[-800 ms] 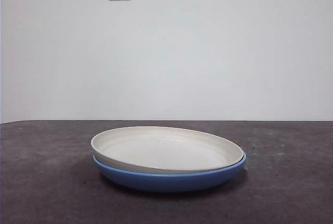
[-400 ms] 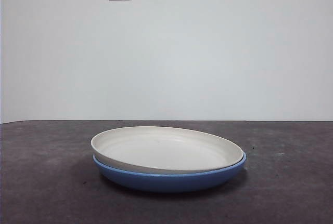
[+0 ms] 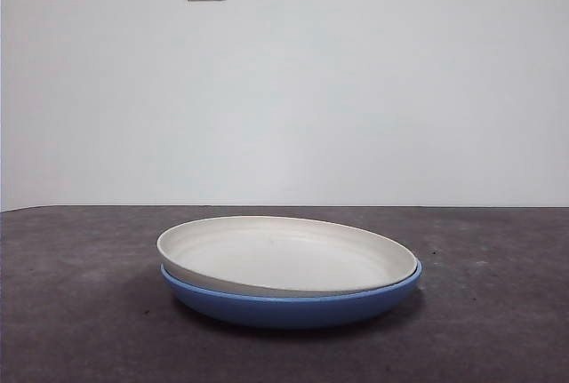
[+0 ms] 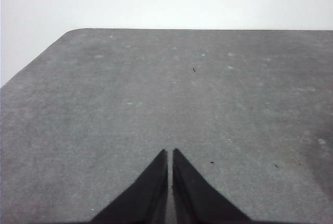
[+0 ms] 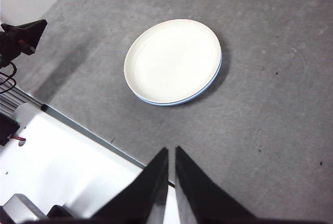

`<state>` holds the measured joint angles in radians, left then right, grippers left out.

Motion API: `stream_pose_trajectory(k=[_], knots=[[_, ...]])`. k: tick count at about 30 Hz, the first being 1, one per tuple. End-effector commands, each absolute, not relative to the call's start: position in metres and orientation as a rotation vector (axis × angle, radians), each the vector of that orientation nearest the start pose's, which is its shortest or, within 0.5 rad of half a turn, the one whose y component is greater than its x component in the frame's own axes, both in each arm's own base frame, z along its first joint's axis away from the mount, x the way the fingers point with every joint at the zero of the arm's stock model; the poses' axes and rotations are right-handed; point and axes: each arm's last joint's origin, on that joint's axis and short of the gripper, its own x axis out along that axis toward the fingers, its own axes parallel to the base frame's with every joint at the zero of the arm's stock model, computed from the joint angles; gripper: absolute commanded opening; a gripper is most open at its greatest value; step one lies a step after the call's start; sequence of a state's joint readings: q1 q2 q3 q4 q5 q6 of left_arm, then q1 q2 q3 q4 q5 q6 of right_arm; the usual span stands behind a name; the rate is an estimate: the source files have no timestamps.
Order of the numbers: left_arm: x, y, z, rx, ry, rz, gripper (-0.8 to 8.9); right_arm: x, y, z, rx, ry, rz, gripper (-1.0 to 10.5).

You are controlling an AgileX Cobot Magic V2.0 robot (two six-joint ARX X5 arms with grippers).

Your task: Pick up the white plate, put it on the blue plate, put it on desk

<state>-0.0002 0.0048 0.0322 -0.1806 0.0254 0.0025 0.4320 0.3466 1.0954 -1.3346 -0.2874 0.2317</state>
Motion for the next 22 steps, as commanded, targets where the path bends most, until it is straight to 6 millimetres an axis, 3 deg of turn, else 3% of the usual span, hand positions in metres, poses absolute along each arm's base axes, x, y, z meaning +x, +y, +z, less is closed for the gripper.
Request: stream_pose_trajectory(k=[1,16,19,22], knots=[[0.096,0.0,0.149,0.008,0.18,-0.021,0.19,-0.016,0.001,0.352,0.16,0.691,0.63,0.2],[0.096,0.0,0.149,0.008,0.18,-0.021,0.19,-0.016,0.002,0.352,0.141,0.682,0.625,0.2],[0.096,0.0,0.149,0.008,0.18,-0.021,0.19,-0.012,0.004,0.353,0.002,0.593,0.619,0.2],[0.096,0.0,0.149,0.008,0.18,-0.021,0.19,0.007,0.011,0.354,-0.062,0.392,0.574,0.2]])
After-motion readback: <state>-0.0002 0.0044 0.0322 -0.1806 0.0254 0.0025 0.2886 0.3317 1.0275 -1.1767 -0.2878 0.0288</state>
